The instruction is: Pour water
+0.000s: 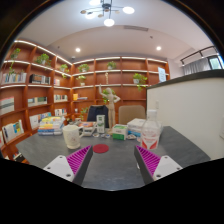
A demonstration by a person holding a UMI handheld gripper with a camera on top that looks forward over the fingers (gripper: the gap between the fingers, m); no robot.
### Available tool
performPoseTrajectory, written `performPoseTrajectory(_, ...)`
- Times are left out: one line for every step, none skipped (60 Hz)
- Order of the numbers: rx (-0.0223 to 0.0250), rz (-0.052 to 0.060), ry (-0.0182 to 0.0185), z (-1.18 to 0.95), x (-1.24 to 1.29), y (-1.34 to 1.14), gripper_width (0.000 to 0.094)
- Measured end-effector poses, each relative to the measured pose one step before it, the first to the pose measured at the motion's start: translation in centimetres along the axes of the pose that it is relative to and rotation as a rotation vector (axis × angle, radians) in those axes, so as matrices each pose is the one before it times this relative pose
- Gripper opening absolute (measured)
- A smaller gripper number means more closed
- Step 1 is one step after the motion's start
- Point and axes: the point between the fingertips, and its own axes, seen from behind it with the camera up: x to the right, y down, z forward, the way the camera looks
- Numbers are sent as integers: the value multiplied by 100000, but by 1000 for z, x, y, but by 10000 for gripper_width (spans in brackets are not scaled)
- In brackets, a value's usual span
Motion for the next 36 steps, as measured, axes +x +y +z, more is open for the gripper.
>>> performPoseTrajectory(-158, -217, 1537, -22, 1035, 556, 886)
performPoseTrajectory(-382, -106, 1653, 121, 989, 538, 884)
performPoseTrajectory(-599, -32, 1781, 86, 962, 549, 884)
performPoseTrajectory(-624, 69, 1889, 83, 1008, 603, 883)
performPoseTrajectory(-549, 66, 1837, 163, 872, 376, 885)
performPoseTrajectory(-339, 99, 1638, 215, 886, 324, 884)
performPoseTrajectory(-191, 191, 1387, 245, 756, 241, 885)
performPoseTrajectory(-175, 282, 1209, 241, 685, 191, 883)
performPoseTrajectory(-124, 365, 1233, 283, 640, 140, 882)
performPoseTrajectory(-44, 377, 971, 280, 540, 79, 882)
performPoseTrajectory(74, 488, 758, 340, 486, 55, 882)
performPoseTrajectory(148, 532, 509, 363, 374, -10, 883)
performPoseTrajectory(172, 562, 381, 411, 321, 18, 883)
performPoseTrajectory(132, 484, 297, 454, 286, -13, 883)
performPoseTrajectory(71, 403, 263, 479, 285, -2, 884)
performPoseTrajectory(58, 343, 185, 475, 231, -12, 883)
performPoseTrajectory(95, 267, 62, 532, 165, -35, 886)
performPoseTrajectory(192, 227, -45, 513, 147, -58, 885)
performPoseTrajectory(289, 209, -83, 499, 100, -85, 883)
performPoseTrajectory(339, 283, -71, 502, 119, -116, 883)
performPoseTrajectory(383, 215, -92, 492, 96, -160, 885)
performPoseTrajectory(396, 89, -98, 506, 86, -109, 885)
performPoseTrajectory(357, -19, -136, 486, 56, -134, 885)
performPoseTrajectory(287, -145, -128, 483, 84, -118, 885)
performPoseTrajectory(176, -127, -42, 472, 46, -99, 885)
performPoseTrajectory(67, -132, 144, 473, 89, -98, 884)
performPoseTrajectory(24, -225, 295, 411, 103, -101, 885)
performPoseTrajectory(110, -315, 395, 415, 122, -130, 885)
performPoseTrajectory(256, -353, 452, 384, 136, -173, 883)
performPoseTrajectory(345, -312, 591, 354, 143, -167, 878)
performPoseTrajectory(542, -266, 641, 345, 127, -205, 869)
performPoseTrajectory(643, -326, 380, 285, 91, -244, 851)
performPoseTrajectory(636, -329, 333, 330, 28, -237, 829)
performPoseTrajectory(438, -369, 299, 276, 32, -170, 805)
performPoseTrajectory(306, -334, 235, 241, 17, -108, 784)
performPoseTrajectory(198, -316, 217, 250, -6, -103, 759)
